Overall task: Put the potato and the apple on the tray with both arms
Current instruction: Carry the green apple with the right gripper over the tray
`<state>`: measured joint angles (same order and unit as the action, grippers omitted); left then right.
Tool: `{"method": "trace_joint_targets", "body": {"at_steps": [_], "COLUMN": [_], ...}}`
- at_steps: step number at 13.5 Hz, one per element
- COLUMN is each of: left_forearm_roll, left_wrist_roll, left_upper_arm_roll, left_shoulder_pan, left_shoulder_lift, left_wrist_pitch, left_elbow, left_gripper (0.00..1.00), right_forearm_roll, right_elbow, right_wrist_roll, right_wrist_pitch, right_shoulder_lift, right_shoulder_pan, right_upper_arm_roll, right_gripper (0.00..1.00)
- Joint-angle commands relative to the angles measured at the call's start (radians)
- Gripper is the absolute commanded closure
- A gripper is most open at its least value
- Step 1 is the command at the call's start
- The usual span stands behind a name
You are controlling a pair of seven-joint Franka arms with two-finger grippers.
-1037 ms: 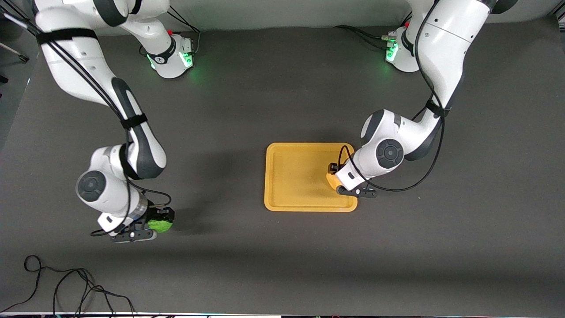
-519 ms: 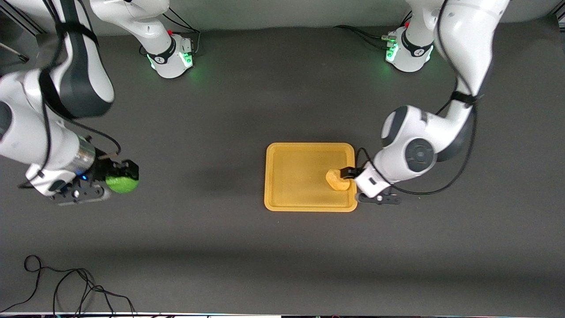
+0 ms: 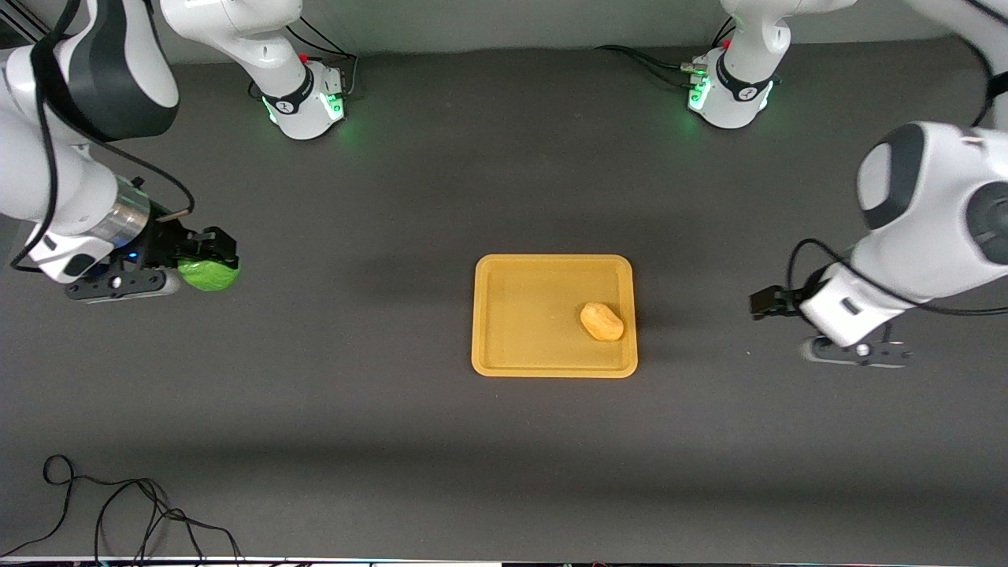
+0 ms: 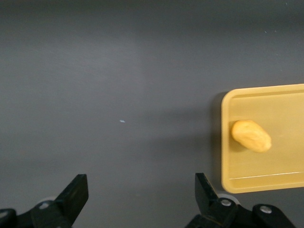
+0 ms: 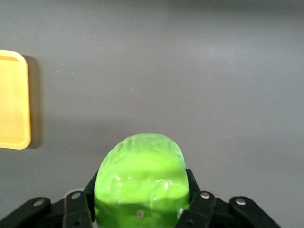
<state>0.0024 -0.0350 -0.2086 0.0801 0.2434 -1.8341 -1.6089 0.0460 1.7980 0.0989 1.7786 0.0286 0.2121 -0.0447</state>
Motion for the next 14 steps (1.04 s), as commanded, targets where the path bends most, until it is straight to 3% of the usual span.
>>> {"method": "trace_joint_targets", "body": {"at_steps": [1, 4, 10, 11, 14], "left_forearm_roll": [0.018, 0.018, 0.018, 0.018, 0.022], "left_wrist_roll": [0.053, 0.156, 0.192, 0.191, 0.201], "left_upper_arm_roll": [0.003, 0.006, 0.006, 0.006, 0.008], "left_shoulder_pan": [0.045, 0.087, 0.11, 0.11, 0.139], "left_shoulder_lift": [-0.119, -0.229, -0.24, -0.24, -0.254], "left_wrist_pitch": [0.084, 0.095, 0.139, 0.131, 0.136], "left_elbow": [-0.026, -0.115, -0.114, -0.117, -0.111], "left_gripper": [0.0, 0.0, 0.0, 0.0, 0.0], "right_forearm_roll": [0.008, 0.009, 0.005, 0.005, -0.014], "right_elbow": [-0.021, -0.232, -0.674, -0.722, -0.726], "right_wrist_roll": [0.193, 0.411, 0.878, 0.933, 0.953], "right_wrist_pitch": [0.068, 0.068, 0.07, 0.071, 0.146], "right_shoulder_lift": [0.042, 0.236, 0.627, 0.672, 0.761], "right_shoulder_pan": [0.162, 0.315, 0.593, 0.622, 0.659], "right_upper_arm_roll": [-0.006, -0.004, -0.003, -0.003, -0.004], "right_gripper": [0.66, 0.66, 0.66, 0.66, 0.66]}}
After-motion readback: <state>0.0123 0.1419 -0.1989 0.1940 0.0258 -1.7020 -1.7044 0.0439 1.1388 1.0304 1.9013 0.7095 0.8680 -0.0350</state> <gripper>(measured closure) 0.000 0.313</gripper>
